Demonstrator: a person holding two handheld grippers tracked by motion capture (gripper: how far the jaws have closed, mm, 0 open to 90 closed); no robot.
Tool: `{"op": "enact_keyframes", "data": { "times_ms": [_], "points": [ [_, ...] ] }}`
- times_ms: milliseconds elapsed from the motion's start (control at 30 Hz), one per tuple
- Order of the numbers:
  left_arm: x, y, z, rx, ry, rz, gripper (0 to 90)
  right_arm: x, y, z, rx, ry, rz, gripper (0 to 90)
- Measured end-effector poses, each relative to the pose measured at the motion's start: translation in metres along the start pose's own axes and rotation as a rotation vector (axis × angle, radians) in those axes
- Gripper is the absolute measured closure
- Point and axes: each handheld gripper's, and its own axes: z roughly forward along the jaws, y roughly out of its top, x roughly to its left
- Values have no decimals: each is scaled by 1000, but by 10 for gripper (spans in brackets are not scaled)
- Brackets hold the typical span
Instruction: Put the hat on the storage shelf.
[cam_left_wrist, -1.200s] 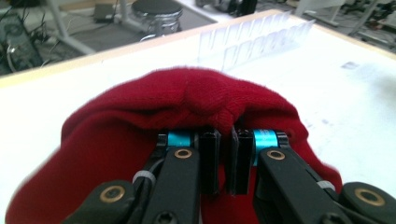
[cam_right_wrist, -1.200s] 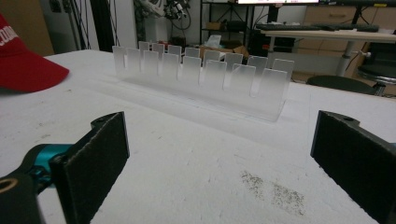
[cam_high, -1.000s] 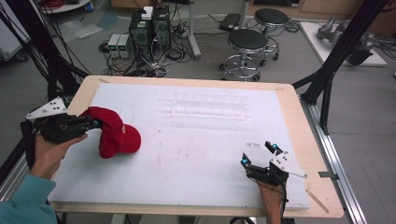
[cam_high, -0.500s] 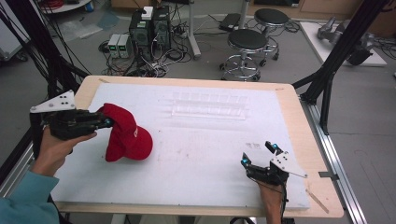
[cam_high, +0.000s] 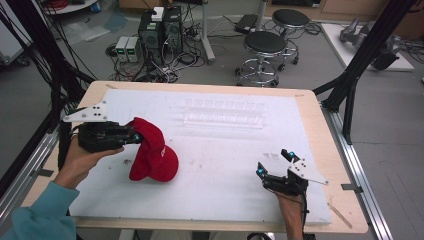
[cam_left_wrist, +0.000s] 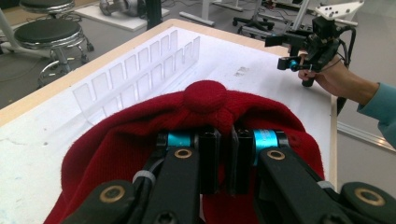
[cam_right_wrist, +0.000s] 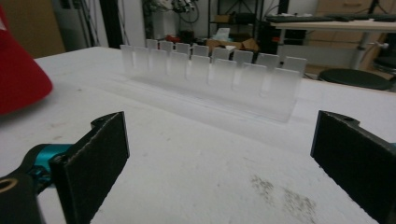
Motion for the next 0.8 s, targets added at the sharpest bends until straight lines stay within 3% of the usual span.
{"op": "enact_keyframes", "data": {
  "times_ms": [167,533,800],
  "points": [
    [-5,3,9,10,-18,9,850,11,24,8,9,103,-21,33],
    [-17,11,21,11,-73,39,850,49,84,42,24,345,-106,33],
    [-28,18,32,22,-104,65,851,76,107,68,84,509,-150,43]
  ]
}}
